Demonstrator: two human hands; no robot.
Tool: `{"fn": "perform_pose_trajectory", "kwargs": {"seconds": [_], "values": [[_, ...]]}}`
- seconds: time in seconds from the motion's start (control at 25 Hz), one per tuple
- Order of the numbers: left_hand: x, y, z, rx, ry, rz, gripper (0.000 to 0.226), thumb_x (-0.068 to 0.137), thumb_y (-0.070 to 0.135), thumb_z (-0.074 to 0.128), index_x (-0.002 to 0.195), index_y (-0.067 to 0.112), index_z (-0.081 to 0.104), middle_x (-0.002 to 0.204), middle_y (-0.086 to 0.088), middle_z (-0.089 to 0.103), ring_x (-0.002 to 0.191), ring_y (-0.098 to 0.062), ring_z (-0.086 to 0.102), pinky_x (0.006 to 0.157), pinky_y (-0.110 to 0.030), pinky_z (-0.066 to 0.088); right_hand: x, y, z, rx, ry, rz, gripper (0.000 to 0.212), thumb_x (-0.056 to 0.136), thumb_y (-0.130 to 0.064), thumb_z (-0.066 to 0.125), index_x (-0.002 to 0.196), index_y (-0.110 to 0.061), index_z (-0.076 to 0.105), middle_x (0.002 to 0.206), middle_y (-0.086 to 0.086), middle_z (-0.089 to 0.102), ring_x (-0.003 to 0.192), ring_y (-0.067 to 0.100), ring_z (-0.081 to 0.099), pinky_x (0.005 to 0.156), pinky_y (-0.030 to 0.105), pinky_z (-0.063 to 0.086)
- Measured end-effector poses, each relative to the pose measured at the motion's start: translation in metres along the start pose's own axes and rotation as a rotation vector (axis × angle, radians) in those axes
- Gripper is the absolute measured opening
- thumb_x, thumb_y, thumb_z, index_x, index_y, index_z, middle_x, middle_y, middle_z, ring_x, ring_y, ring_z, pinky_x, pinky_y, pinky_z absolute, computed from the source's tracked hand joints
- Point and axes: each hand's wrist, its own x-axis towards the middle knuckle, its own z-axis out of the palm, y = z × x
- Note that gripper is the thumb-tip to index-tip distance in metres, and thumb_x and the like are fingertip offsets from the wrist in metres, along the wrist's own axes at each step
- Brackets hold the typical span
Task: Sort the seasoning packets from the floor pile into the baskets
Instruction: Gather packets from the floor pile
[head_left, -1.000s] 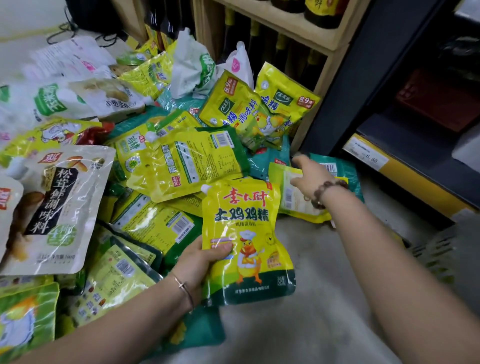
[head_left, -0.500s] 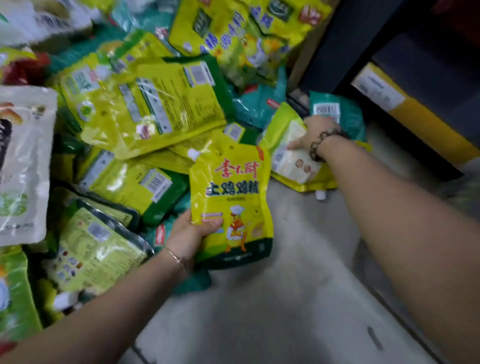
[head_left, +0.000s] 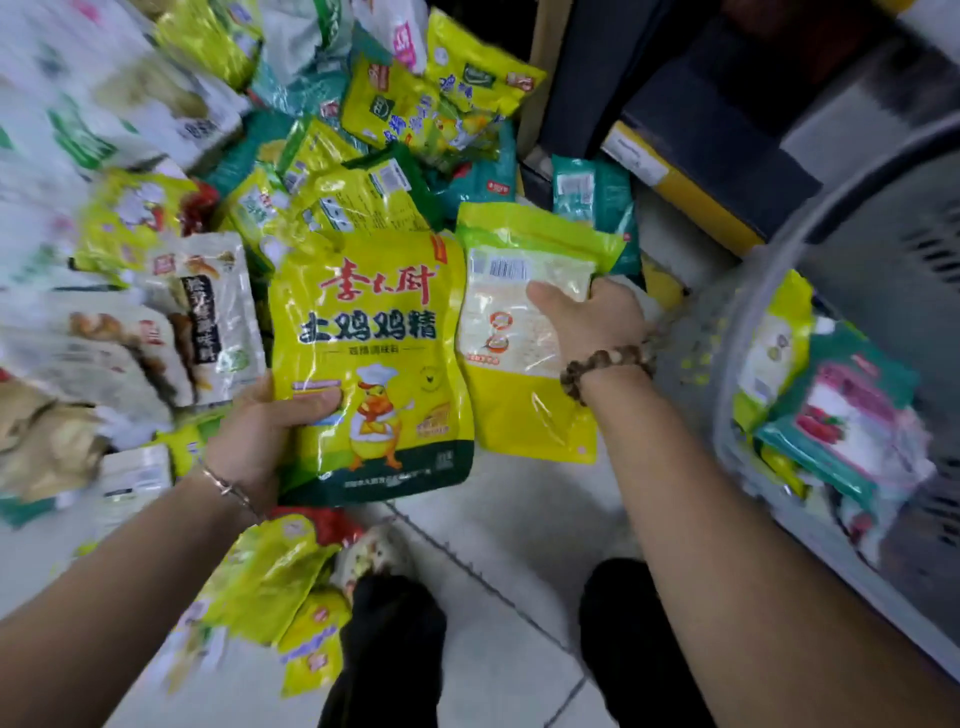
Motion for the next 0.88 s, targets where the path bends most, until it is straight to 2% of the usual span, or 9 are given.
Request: {"fn": "perform_pose_trajectory", "kwargs": {"seconds": [0.08, 0.24, 0.4, 0.52, 0.6, 0.72, 0.88], "values": [[-0.052, 0.035, 0.015, 0.085, -0.041, 0.022, 0.031, 0.06, 0.008, 0.064, 0.09, 0.01, 0.066, 0.075, -0.006, 0.072, 0.064, -0.023, 0.069, 0.059, -0.039, 0.059, -0.036, -0.014, -0.051, 0.055, 0.015, 0.045, 0.041, 0.074, -0.037, 0.074, 0.085, 0.001, 0.065, 0.082, 0.01, 0.064, 0.08, 0.025, 0.06, 0.067, 0.036, 0.046], [-0.129, 0.07, 0.086, 0.166, -0.155, 0.064, 0.02, 0.052, 0.016, 0.071, 0.071, 0.02, 0.074, 0.068, 0.0, 0.072, 0.061, -0.017, 0.069, 0.053, -0.034, 0.057, -0.075, -0.003, -0.168, 0.171, 0.131, 0.092, 0.018, 0.076, -0.031, 0.074, 0.083, -0.016, 0.067, 0.072, -0.006, 0.061, 0.064, 0.007, 0.056, 0.054, 0.015, 0.038], [-0.156, 0.061, 0.196, 0.251, -0.282, 0.089, 0.024, 0.053, 0.016, 0.076, 0.077, 0.022, 0.074, 0.078, -0.003, 0.074, 0.071, -0.023, 0.069, 0.07, -0.044, 0.057, -0.07, 0.053, -0.278, 0.127, 0.292, 0.132, 0.025, 0.082, -0.03, 0.069, 0.098, -0.011, 0.069, 0.085, 0.003, 0.062, 0.08, 0.014, 0.057, 0.063, 0.022, 0.037], [-0.151, 0.037, 0.282, 0.321, -0.352, 0.137, 0.025, 0.057, 0.014, 0.075, 0.082, 0.018, 0.072, 0.083, -0.003, 0.074, 0.078, -0.024, 0.068, 0.073, -0.04, 0.057, -0.047, 0.127, -0.341, 0.142, 0.383, 0.238, 0.029, 0.086, -0.023, 0.065, 0.106, -0.003, 0.065, 0.1, 0.012, 0.066, 0.092, 0.019, 0.06, 0.071, 0.027, 0.043], [-0.131, 0.013, 0.33, 0.374, -0.387, 0.147, 0.024, 0.067, 0.005, 0.073, 0.087, 0.016, 0.07, 0.083, -0.001, 0.074, 0.076, -0.019, 0.069, 0.071, -0.034, 0.058, -0.028, 0.179, -0.362, 0.197, 0.428, 0.321, 0.029, 0.086, -0.018, 0.064, 0.11, -0.001, 0.063, 0.107, 0.016, 0.066, 0.098, 0.024, 0.061, 0.078, 0.034, 0.047], [-0.086, -0.041, 0.393, 0.628, -0.398, 0.177, 0.033, 0.074, -0.004, 0.071, 0.105, 0.005, 0.066, 0.098, -0.012, 0.069, 0.085, -0.02, 0.064, 0.081, -0.034, 0.053, 0.001, 0.246, -0.366, 0.216, 0.418, 0.431, 0.032, 0.085, -0.014, 0.064, 0.111, 0.003, 0.062, 0.111, 0.021, 0.064, 0.104, 0.031, 0.061, 0.083, 0.039, 0.047], [-0.03, -0.122, 0.435, 0.811, -0.421, -0.014, 0.042, 0.076, -0.009, 0.068, 0.116, -0.005, 0.06, 0.104, -0.021, 0.065, 0.088, -0.022, 0.058, 0.09, -0.04, 0.049, 0.029, 0.312, -0.335, 0.287, 0.256, 0.603, 0.035, 0.089, -0.013, 0.059, 0.12, 0.002, 0.057, 0.121, 0.022, 0.059, 0.112, 0.036, 0.055, 0.091, 0.04, 0.045]]}}
